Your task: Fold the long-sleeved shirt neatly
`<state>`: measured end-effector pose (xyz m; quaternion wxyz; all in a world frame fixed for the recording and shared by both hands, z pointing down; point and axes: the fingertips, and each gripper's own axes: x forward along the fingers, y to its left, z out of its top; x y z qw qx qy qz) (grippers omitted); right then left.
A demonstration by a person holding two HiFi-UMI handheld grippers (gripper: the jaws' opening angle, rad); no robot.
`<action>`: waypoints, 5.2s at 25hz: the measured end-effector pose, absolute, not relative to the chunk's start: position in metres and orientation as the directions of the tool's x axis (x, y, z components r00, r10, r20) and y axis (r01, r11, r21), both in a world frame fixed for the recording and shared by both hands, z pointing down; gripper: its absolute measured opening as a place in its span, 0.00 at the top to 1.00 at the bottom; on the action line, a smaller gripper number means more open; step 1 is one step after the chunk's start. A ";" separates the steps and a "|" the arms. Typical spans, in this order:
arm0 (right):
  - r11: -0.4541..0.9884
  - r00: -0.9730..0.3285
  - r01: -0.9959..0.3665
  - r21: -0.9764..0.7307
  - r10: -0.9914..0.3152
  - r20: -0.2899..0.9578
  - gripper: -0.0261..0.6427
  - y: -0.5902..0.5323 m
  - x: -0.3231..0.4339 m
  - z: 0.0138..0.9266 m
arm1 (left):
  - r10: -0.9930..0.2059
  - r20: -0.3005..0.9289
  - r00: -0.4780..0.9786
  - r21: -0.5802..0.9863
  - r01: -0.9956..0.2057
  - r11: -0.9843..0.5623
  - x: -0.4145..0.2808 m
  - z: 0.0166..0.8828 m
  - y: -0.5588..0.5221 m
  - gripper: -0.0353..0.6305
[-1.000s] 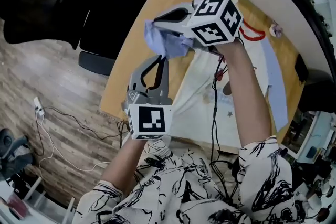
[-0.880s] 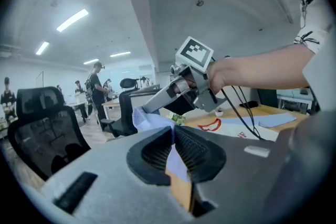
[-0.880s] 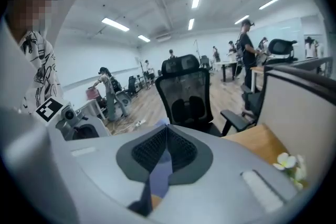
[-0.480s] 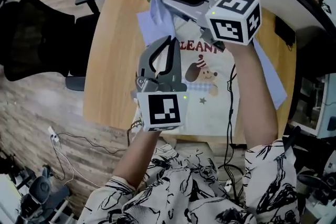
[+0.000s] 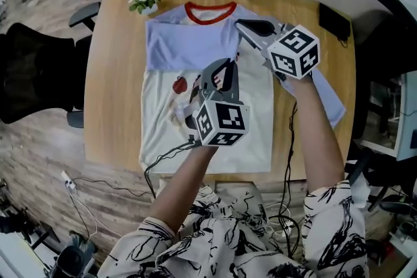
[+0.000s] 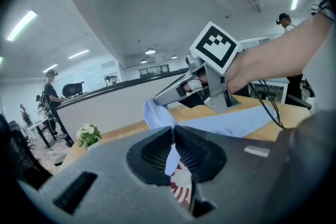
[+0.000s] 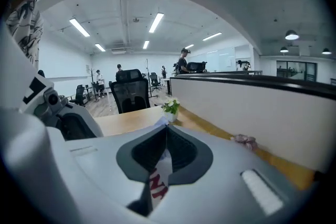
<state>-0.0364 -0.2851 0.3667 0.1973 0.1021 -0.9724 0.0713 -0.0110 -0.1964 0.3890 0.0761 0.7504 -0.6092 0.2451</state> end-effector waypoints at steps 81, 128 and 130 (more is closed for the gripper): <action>0.648 -0.495 -0.737 -0.192 -0.325 0.806 0.92 -0.231 0.544 0.584 | -0.152 0.762 0.630 0.010 -0.246 -0.969 0.514 0.584 -0.132 0.90; 0.988 -0.772 -0.153 -0.029 -0.101 0.628 0.93 -0.309 -0.069 0.271 | -0.967 0.195 0.162 0.291 -0.951 -0.101 -0.037 0.285 -0.221 0.91; 0.991 -0.763 -0.129 -0.037 -0.076 0.642 0.93 -0.302 -0.099 0.286 | -0.964 0.224 0.144 0.291 -0.954 -0.075 -0.065 0.302 -0.215 0.91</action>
